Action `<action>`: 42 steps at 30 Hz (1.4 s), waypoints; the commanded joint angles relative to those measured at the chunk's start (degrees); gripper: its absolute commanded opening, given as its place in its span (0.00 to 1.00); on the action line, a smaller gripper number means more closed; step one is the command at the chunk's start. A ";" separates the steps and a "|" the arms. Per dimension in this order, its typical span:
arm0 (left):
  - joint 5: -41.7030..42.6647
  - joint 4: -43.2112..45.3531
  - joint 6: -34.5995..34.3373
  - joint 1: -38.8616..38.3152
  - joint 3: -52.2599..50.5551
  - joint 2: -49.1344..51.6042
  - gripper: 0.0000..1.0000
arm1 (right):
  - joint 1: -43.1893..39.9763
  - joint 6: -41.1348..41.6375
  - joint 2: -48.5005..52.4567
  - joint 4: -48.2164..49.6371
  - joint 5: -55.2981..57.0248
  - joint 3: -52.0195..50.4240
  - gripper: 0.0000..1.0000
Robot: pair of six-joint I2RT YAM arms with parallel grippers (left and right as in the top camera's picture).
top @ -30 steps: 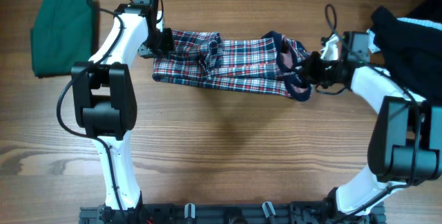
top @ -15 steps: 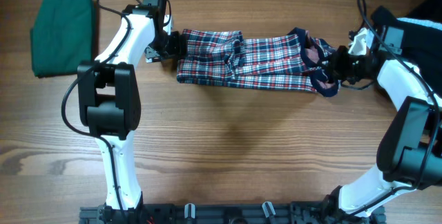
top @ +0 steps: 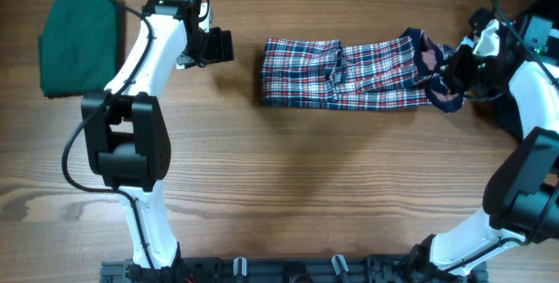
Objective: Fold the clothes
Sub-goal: 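Lift the right end and fold it over onto the bundle with the right gripper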
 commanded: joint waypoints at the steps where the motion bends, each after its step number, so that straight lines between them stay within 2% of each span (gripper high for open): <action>1: -0.72 -0.02 0.31 0.26 -0.31 -1.60 0.86 | 4.31 -2.73 0.87 -1.70 -0.87 3.50 0.04; 10: -0.76 -0.02 0.33 0.50 -0.31 -2.64 0.89 | 19.54 0.35 0.87 -1.29 -2.25 10.34 0.04; 18: -0.74 0.37 0.33 2.34 -0.31 -8.17 0.89 | 30.18 3.41 0.90 1.09 -1.77 14.19 0.04; 27: -0.74 0.11 1.40 2.62 -0.31 -12.41 0.89 | 38.12 5.38 1.49 5.33 4.48 14.19 0.04; 37: -0.74 -0.04 1.42 2.62 -0.31 -12.63 0.88 | 43.21 6.21 5.66 9.05 4.83 14.19 0.05; 38: -0.74 -0.04 1.42 2.62 -0.31 -12.63 0.88 | 43.82 6.14 6.32 9.53 4.76 14.19 0.10; 39: -0.74 -0.02 1.51 2.62 -0.31 -12.63 0.88 | 44.48 5.44 6.88 10.05 4.07 14.19 0.33; 40: -0.79 -0.02 1.62 2.64 -0.31 -12.63 0.88 | 45.11 4.13 7.48 10.64 2.43 14.19 0.68; 41: -0.83 0.00 1.64 2.64 -0.31 -12.63 0.88 | 46.03 2.60 7.76 11.23 0.48 14.19 0.84; 42: -1.05 0.04 1.66 2.62 -0.31 -12.63 0.88 | 46.80 1.55 8.09 11.58 -0.20 14.19 0.89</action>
